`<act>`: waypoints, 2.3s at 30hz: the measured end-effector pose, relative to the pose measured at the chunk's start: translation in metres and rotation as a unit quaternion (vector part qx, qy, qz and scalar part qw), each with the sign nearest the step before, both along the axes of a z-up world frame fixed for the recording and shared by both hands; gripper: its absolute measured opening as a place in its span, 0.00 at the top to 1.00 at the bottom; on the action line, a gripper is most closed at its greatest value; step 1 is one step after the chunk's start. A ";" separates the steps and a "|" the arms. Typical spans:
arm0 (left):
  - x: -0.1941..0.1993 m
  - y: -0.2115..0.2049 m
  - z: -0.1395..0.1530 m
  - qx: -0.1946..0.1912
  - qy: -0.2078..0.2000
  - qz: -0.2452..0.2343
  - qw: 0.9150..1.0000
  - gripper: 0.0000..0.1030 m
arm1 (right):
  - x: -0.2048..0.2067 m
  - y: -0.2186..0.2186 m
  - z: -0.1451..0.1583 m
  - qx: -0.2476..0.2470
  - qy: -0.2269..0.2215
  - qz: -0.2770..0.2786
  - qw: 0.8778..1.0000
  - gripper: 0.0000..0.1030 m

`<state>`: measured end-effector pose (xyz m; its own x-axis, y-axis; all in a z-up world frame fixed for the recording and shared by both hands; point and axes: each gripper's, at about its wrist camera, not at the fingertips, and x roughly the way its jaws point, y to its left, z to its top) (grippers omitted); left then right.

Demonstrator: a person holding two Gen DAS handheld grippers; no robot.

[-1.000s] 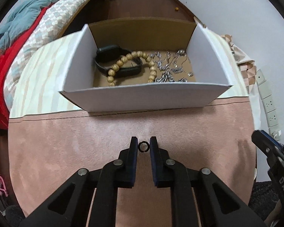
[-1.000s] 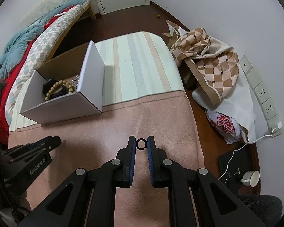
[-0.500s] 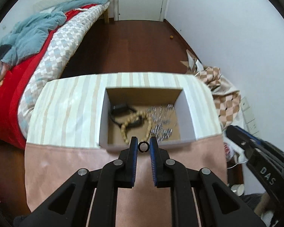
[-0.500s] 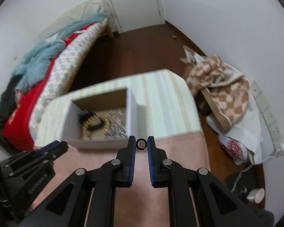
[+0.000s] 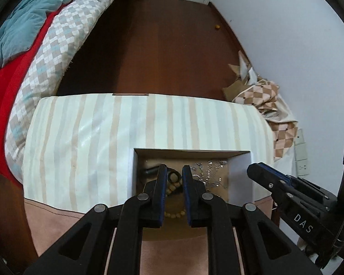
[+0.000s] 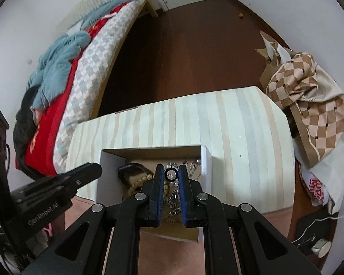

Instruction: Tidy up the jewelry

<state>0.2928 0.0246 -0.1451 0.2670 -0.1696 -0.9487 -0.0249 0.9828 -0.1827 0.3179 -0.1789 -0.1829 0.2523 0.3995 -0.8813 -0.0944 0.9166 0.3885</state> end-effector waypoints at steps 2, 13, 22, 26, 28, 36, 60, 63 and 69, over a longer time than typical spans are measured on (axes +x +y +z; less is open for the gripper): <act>0.003 0.002 0.000 -0.003 0.006 0.001 1.000 0.86 | 0.006 0.001 -0.003 -0.001 0.010 -0.001 1.000 0.87; -0.014 0.023 0.018 0.040 -0.031 0.029 0.998 0.31 | -0.003 -0.021 0.007 -0.012 0.008 -0.011 1.000 0.63; -0.054 0.032 0.015 0.082 -0.052 0.049 0.994 0.04 | -0.038 -0.019 0.015 -0.078 -0.019 -0.012 0.997 0.35; -0.072 0.030 0.014 0.113 -0.068 0.051 0.990 0.00 | -0.054 -0.009 0.017 -0.143 -0.036 -0.009 0.989 0.21; -0.079 0.031 0.014 0.114 -0.068 0.052 0.990 0.00 | -0.062 -0.005 0.017 -0.162 -0.038 -0.010 0.986 0.02; -0.111 0.024 0.029 0.121 -0.085 0.047 0.988 0.00 | -0.098 -0.003 0.031 -0.194 -0.056 -0.019 0.979 0.01; -0.254 0.014 0.173 0.102 -0.219 0.056 0.969 0.00 | -0.258 -0.028 0.206 -0.177 -0.221 -0.064 0.957 0.01; -0.269 0.014 0.185 0.095 -0.225 0.056 0.968 0.00 | -0.278 -0.031 0.230 -0.175 -0.240 -0.069 0.952 0.01; -0.289 0.015 0.203 0.090 -0.231 0.066 0.967 0.00 | -0.308 -0.033 0.262 -0.172 -0.267 -0.075 0.945 0.00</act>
<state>0.0043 0.0398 0.0583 0.6766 0.0525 -0.7345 -0.1100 0.9935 -0.0304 0.0103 -0.2117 0.0795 0.7287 0.0367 -0.6838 -0.0520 0.9986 -0.0019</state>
